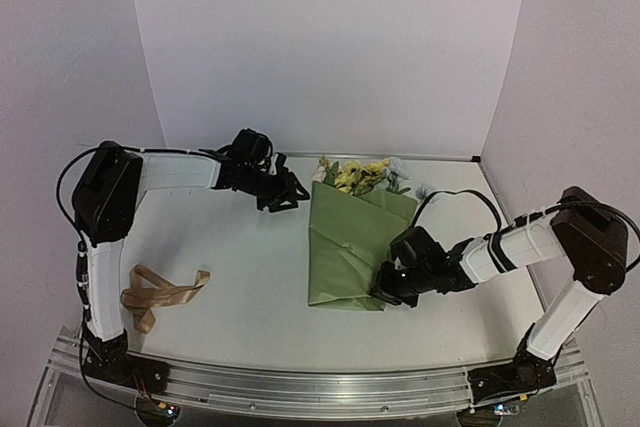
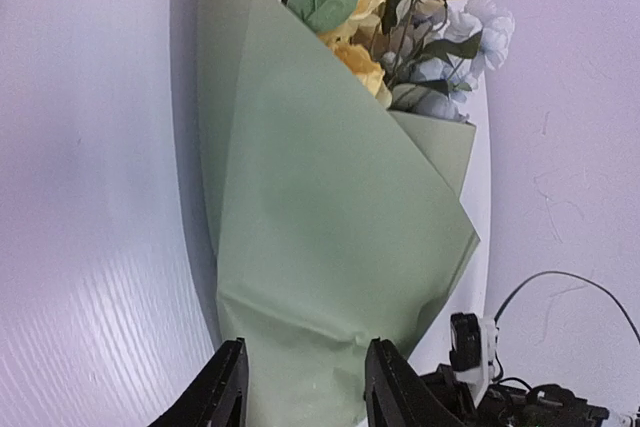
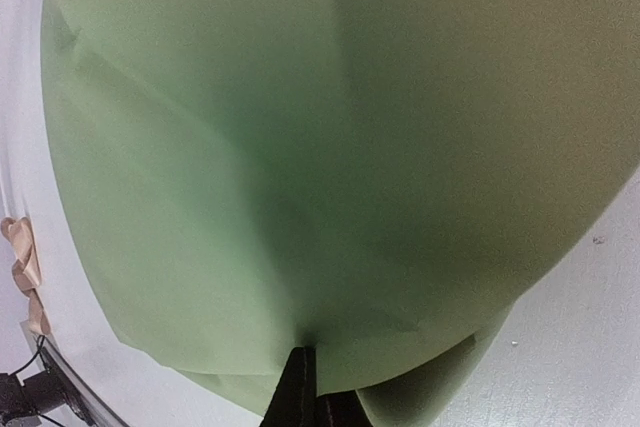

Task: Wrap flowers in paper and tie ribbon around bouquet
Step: Adjust the folded bouquet at the center of the board.

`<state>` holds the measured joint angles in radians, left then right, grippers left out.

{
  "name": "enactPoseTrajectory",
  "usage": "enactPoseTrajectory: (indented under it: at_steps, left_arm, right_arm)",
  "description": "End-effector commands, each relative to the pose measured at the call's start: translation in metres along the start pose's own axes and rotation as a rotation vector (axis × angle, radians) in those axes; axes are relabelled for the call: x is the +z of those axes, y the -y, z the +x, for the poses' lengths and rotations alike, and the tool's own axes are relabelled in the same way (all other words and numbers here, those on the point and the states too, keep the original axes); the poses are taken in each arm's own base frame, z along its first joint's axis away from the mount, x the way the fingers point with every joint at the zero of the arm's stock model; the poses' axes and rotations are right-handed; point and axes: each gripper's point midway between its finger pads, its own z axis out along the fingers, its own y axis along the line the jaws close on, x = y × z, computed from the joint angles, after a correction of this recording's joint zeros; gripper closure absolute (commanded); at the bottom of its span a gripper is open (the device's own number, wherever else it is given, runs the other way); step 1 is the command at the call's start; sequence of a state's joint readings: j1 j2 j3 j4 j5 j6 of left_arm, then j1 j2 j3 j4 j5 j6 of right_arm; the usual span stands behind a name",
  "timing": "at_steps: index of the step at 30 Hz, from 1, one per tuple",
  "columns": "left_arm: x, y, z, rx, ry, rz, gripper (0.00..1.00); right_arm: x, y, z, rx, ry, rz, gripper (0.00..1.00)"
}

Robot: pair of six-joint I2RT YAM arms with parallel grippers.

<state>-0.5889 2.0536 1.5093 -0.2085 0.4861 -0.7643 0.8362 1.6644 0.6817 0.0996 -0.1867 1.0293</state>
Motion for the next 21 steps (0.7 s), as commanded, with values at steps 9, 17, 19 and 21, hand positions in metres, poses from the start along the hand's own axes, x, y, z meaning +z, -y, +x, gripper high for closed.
enactPoseTrajectory:
  at_steps: [9, 17, 19, 21]
  left_arm:
    - [0.056, -0.007, 0.003, 0.010, -0.090, 0.100, 0.70]
    - [0.069, -0.007, 0.011, -0.034, -0.117, 0.165, 0.76]
    - [0.060, 0.000, 0.011, -0.025, -0.100, 0.189, 0.77]
    - [0.049, 0.005, 0.013, -0.019, -0.086, 0.203, 0.78]
  right_arm:
    - [-0.019, 0.011, -0.002, -0.017, 0.050, 0.038, 1.00]
    - [-0.030, 0.005, -0.013, -0.019, 0.101, 0.039, 1.00]
    - [-0.033, 0.006, -0.014, -0.019, 0.110, 0.055, 1.00]
    - [-0.037, 0.008, -0.016, -0.019, 0.127, 0.074, 1.00]
